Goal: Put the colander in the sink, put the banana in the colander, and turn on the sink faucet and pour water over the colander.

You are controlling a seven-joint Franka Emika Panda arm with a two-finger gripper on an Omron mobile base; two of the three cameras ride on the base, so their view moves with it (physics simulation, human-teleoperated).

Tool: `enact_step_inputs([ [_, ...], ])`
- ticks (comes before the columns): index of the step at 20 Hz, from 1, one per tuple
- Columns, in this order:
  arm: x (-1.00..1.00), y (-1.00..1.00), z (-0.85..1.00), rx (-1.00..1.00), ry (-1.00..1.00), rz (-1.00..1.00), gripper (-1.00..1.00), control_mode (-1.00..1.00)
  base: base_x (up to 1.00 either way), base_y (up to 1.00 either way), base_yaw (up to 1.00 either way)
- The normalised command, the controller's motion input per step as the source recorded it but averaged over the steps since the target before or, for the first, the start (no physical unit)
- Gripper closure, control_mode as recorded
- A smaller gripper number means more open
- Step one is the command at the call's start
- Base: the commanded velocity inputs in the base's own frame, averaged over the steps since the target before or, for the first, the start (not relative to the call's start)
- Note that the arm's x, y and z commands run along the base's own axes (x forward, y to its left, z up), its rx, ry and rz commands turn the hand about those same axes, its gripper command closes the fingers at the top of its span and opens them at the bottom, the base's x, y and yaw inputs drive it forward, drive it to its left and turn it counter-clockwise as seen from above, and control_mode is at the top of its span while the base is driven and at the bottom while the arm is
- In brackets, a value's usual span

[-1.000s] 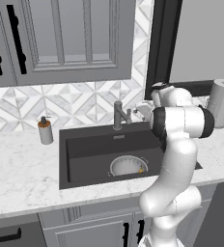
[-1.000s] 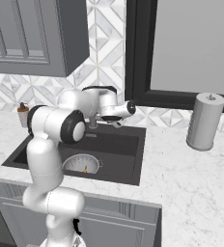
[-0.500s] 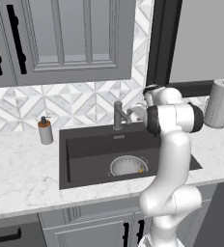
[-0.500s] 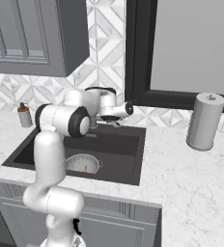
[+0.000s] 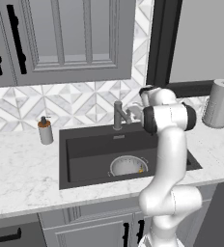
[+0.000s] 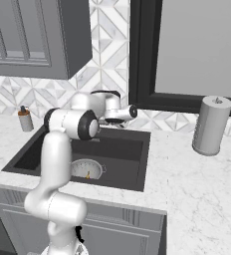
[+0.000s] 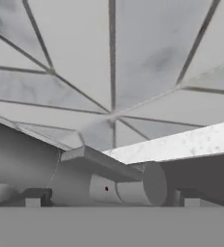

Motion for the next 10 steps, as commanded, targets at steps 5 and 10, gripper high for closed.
enact_step_inputs([
  [5,0.38,0.11,-0.12,0.0,-0.01,0.0,-1.0,-1.0,0.0,0.0,0.0],
  [10,0.34,0.07,-0.13,0.0,-0.01,0.0,-1.0,-1.0,0.0,0.0,0.0],
])
